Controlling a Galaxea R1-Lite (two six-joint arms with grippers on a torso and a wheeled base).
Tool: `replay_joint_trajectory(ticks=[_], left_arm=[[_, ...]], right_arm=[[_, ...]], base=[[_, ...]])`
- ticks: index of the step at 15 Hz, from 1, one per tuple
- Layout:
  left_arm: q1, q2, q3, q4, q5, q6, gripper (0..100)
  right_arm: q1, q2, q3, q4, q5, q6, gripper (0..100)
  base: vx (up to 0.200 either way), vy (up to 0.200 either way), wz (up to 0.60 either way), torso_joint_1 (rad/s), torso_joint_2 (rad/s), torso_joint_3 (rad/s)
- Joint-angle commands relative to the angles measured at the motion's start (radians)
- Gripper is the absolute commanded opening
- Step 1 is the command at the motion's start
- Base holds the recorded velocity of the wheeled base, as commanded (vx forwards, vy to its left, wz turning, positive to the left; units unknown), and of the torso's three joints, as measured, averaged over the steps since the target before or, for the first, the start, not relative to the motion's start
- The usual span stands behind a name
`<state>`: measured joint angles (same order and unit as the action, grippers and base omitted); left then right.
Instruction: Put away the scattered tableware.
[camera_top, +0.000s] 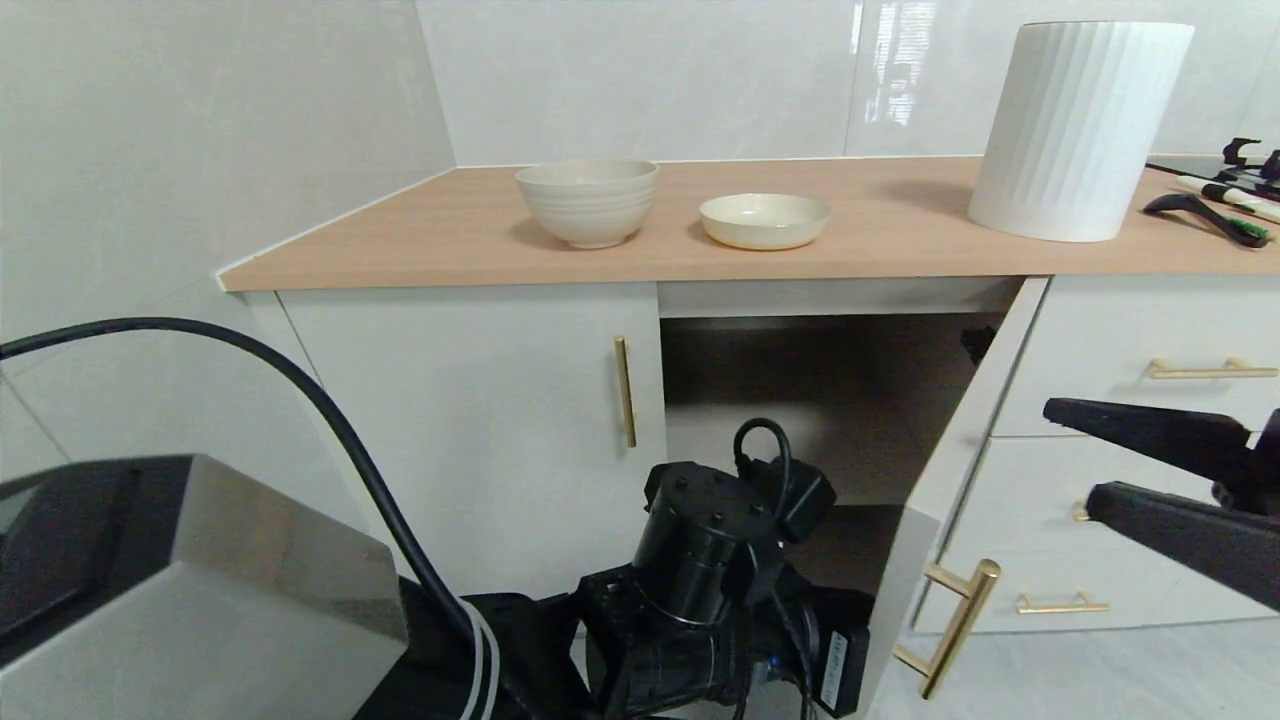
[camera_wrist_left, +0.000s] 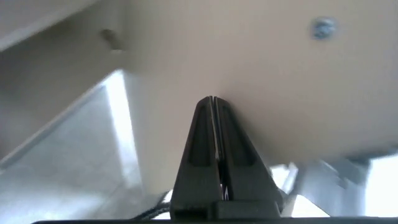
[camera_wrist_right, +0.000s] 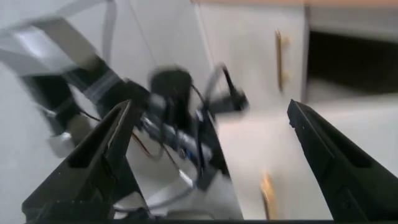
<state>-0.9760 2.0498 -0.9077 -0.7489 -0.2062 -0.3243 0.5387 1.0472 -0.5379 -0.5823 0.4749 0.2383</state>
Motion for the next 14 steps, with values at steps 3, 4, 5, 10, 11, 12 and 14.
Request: replay_joint_trajectory(ticks=[3,4,5,10,11,12,14], left_arm=[[-0.078,0.0,-0.056,0.002,-0.021,-0.001,0],[-0.107,0.033,-0.094,0.003,-0.022,-0.001,0],[-0.135,0.044,-0.137,0.023,-0.024,-0.001,0],[-0.176,0.058,-0.241,0.108,-0.056,-0.019,0],[-0.159,0.029,-0.16,0.105,-0.025,-0.009,0],[-0.147,-0.002,-0.112,0.103,-0.007,0.01,0],[-0.105,-0.062,-0.03,0.103,0.027,0.059,0]], right_arm=[[0.001,-0.059,-0.013,-0.001,0.004,0.001,100],[0.001,-0.062,-0.014,-0.001,0.004,0.001,100],[0.001,-0.067,-0.014,-0.001,0.004,0.001,100],[0.001,-0.058,-0.008,0.002,0.034,0.001,100],[0.001,-0.05,-0.008,0.012,0.034,0.001,100],[0.001,-0.049,-0.008,0.012,0.034,0.001,100],[0.001,-0.039,-0.007,0.012,0.034,0.001,100]], base=[[0.0,0.0,0.0,0.0,0.0,0.0],[0.0,0.0,0.0,0.0,0.0,0.0],[0.0,0.0,0.0,0.0,0.0,0.0],[0.0,0.0,0.0,0.0,0.0,0.0],[0.0,0.0,0.0,0.0,0.0,0.0],[0.0,0.0,0.0,0.0,0.0,0.0],[0.0,0.0,0.0,0.0,0.0,0.0]])
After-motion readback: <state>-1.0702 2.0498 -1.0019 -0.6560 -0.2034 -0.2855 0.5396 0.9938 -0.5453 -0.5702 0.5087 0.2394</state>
